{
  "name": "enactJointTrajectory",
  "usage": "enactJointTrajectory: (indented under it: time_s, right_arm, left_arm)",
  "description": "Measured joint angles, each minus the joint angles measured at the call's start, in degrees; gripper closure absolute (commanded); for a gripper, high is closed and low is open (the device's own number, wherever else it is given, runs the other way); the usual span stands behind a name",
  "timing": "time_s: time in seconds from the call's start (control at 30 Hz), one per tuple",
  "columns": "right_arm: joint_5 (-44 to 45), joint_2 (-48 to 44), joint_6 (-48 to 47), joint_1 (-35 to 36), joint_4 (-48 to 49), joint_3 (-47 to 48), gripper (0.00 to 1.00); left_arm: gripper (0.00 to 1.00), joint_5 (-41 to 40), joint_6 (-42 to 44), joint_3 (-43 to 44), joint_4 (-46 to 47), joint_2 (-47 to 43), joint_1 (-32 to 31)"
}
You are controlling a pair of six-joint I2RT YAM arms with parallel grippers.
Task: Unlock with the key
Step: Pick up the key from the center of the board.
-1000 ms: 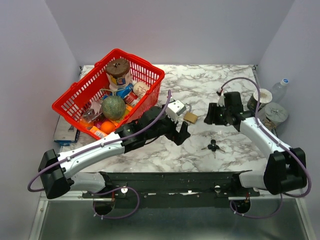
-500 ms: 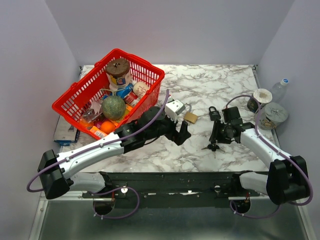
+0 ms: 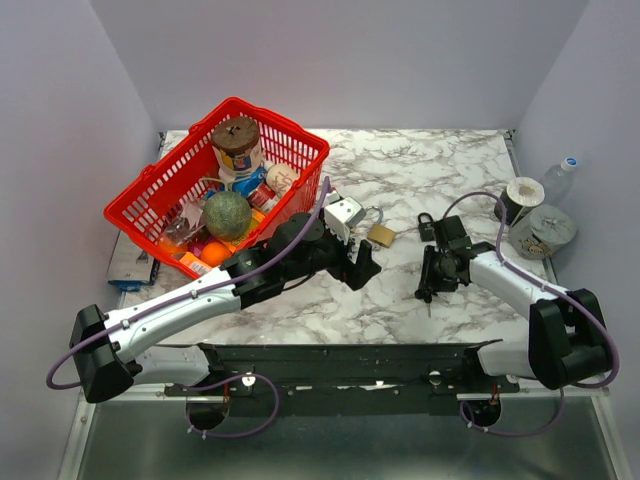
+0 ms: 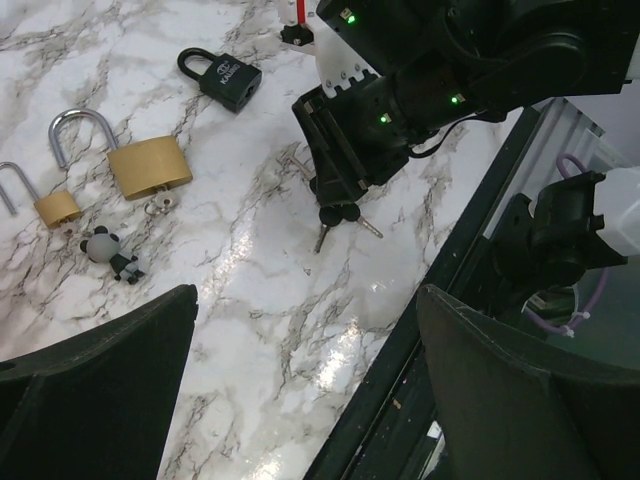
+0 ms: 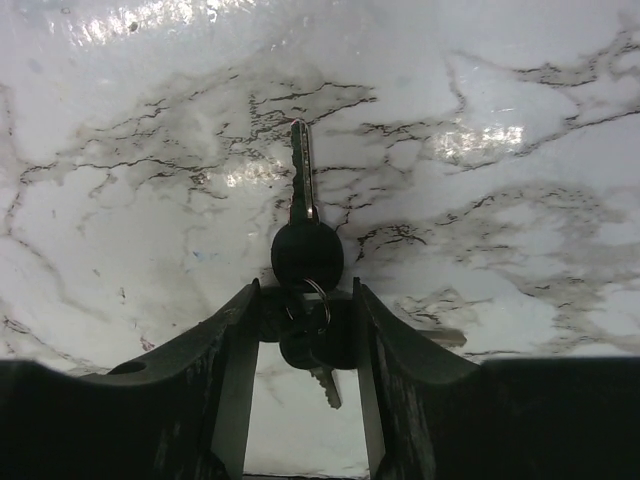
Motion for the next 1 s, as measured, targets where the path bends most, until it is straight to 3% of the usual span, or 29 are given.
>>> enactJointTrajectory:
  time_s: [0.2,0.47,0.63,0.9,0.93,1.0]
  right_arm:
    - [1.2,2.3,0.8,1.2,0.1,0.9,0.56]
    - [3.2,3.0,1.2,2.6,-0.4,1.5,0.84]
    - [3.0,1.0,1.3,2.8,0.1,1.2,0.93]
    - [-1.4,-11.0,-0.4,3.0,7.3,-3.1,0.96]
    - [-2.1,-11.8,-0.7,3.0,8.1,-3.7,0.94]
    - [-2.8,-12.3,-0.9,3.0,8.7,-3.9,0.79]
  left_arm:
    - [0.02,0.0,0.0,0.0,0.0,-0.1,0.0]
    - [0.02,0.0,0.0,0.0,0.0,-0.1,0.0]
    - [0.02,0.0,-0.1,0.0,-0.1,0.1,0.0]
    - [0.03,-2.8,-2.0,2.5,-3.5,4.5,0.0]
    - [0.03,-3.4,-2.3,3.2,-4.0,5.6,0.0]
    - [0.04,-3.9,-3.0,4.1,-4.8,7.2,0.0]
